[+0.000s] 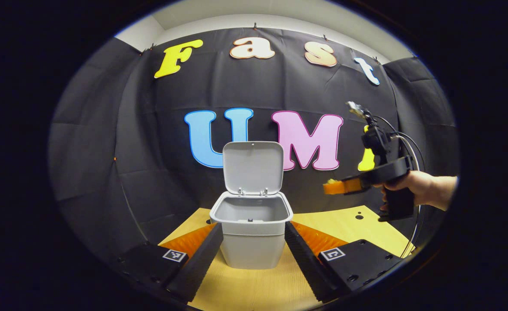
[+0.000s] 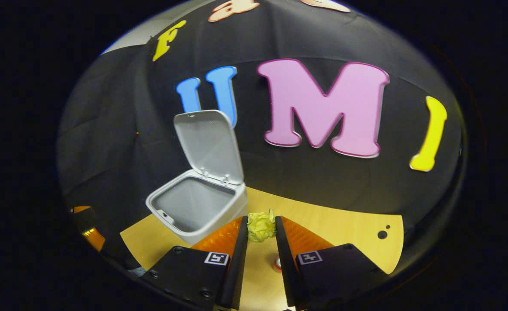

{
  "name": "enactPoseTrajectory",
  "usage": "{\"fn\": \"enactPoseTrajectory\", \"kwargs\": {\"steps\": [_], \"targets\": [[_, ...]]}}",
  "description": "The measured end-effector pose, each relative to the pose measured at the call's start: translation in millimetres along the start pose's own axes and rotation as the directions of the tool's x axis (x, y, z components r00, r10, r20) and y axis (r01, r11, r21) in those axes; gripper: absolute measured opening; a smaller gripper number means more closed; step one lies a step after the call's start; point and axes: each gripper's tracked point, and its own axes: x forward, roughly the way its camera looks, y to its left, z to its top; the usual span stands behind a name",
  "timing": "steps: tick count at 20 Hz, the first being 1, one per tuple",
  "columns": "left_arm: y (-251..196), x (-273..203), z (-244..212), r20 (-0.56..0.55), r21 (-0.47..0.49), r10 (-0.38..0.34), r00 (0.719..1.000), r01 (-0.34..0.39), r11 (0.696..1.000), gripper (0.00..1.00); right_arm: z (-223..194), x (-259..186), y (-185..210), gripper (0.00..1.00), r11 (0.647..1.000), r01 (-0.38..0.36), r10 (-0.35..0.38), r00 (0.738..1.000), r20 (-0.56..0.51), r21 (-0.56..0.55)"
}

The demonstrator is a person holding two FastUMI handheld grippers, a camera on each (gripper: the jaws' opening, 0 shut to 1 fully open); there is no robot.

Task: Press the lid of the desktop garbage bin to open it, pick up the crumpled paper on the desktop and throw it into the bin, then pick up the pop can on the desktop and drop it into the bin, and finally close the garbage bin lid.

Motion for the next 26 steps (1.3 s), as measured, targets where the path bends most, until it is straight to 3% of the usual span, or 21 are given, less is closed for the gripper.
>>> {"fn": "enactPoseTrajectory", "kwargs": {"steps": [6,12,14,16,17,18,22,26], "targets": [[36,-11,-7,-0.016,-0.022,0.073,0.997,-0.073,0.997,0.97,-12,56,87,0.42,0.986,-0.128,0.122,0.991,-0.056,-0.108],[56,-25,-19,-0.041,-0.032,0.119,0.992,-0.120,0.992,0.96,-34,78,106,0.44,0.981,-0.148,0.136,0.986,-0.098,-0.124],[55,-26,-25,-0.054,-0.034,0.115,0.992,-0.117,0.993,0.96,-37,80,112,0.53,0.981,-0.163,0.153,0.984,-0.097,-0.107],[49,-27,-31,-0.060,-0.038,0.103,0.993,-0.106,0.994,0.97,-34,79,107,0.63,0.984,-0.150,0.142,0.987,-0.078,-0.099],[44,-26,-33,-0.062,-0.040,0.093,0.994,-0.095,0.995,0.97,-33,75,102,0.83,0.986,-0.140,0.134,0.989,-0.069,-0.095],[39,-24,-37,-0.063,-0.041,0.077,0.995,-0.080,0.996,0.97,-30,69,96,0.95,0.988,-0.129,0.125,0.991,-0.053,-0.090],[0,-10,-64,-0.088,-0.017,-0.019,0.996,0.017,1.000,0.96,-10,33,47,0.98,0.996,0.000,0.007,0.997,0.071,-0.094],[-62,16,-106,-0.139,-0.051,-0.154,0.978,0.148,0.988,0.95,2,-22,-18,0.97,0.989,0.141,-0.128,0.973,0.192,-0.056]]}}
